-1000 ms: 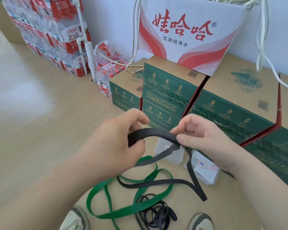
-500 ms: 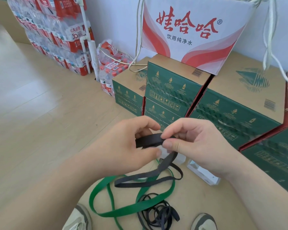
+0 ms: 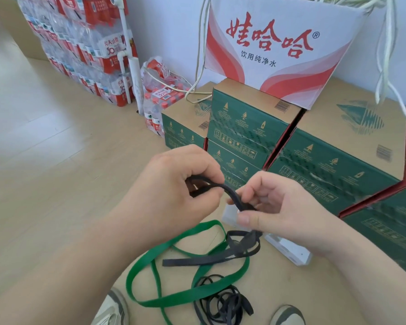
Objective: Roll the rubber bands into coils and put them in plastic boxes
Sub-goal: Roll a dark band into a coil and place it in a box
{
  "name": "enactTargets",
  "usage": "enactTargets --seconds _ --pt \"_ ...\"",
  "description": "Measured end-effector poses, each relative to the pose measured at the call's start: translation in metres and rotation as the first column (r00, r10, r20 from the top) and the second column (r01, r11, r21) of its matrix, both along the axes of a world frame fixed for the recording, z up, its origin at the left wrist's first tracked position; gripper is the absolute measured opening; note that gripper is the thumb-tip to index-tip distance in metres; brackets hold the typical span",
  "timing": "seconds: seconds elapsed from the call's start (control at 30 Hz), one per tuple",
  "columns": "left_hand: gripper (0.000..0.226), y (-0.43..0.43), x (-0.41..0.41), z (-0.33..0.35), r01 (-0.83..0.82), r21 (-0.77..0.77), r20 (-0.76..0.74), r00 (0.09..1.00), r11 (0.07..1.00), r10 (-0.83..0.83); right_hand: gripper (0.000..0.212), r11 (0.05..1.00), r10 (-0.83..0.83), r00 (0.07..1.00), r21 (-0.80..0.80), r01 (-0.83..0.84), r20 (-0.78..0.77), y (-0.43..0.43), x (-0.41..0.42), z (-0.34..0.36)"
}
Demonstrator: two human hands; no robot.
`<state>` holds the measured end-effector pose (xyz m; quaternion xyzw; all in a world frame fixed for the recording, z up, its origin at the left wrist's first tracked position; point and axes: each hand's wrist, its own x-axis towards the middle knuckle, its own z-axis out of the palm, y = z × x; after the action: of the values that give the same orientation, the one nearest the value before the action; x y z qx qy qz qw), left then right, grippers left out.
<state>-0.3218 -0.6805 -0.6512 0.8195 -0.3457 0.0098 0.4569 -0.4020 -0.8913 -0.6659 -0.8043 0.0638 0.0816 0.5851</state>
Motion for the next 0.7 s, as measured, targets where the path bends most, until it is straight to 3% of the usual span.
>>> enactTargets --seconds 0.13,0.33,0.47,0.7 --pt "0.015 -0.006 -0.006 -0.001 0.079 -0.037 -0.021 0.997 0.996 -0.08 0.038 0.987 -0.044 0.992 0.158 0.025 0.116 0.015 0.002 0.003" --pt "0.034 0.003 0.006 -0.005 0.157 0.035 -0.044 0.987 0.987 -0.156 0.021 0.985 -0.162 0.96 0.089 0.145 0.227 0.008 0.006 0.005" --pt "0.047 0.008 0.006 -0.009 0.074 0.1 0.067 0.995 0.992 -0.081 0.017 0.968 -0.244 0.938 0.122 0.219 0.246 0.001 0.006 0.002" --pt "0.024 0.0 0.007 -0.01 0.028 0.058 0.163 0.986 0.998 -0.037 0.025 0.989 -0.142 0.972 -0.011 0.147 0.189 0.012 0.003 0.003"
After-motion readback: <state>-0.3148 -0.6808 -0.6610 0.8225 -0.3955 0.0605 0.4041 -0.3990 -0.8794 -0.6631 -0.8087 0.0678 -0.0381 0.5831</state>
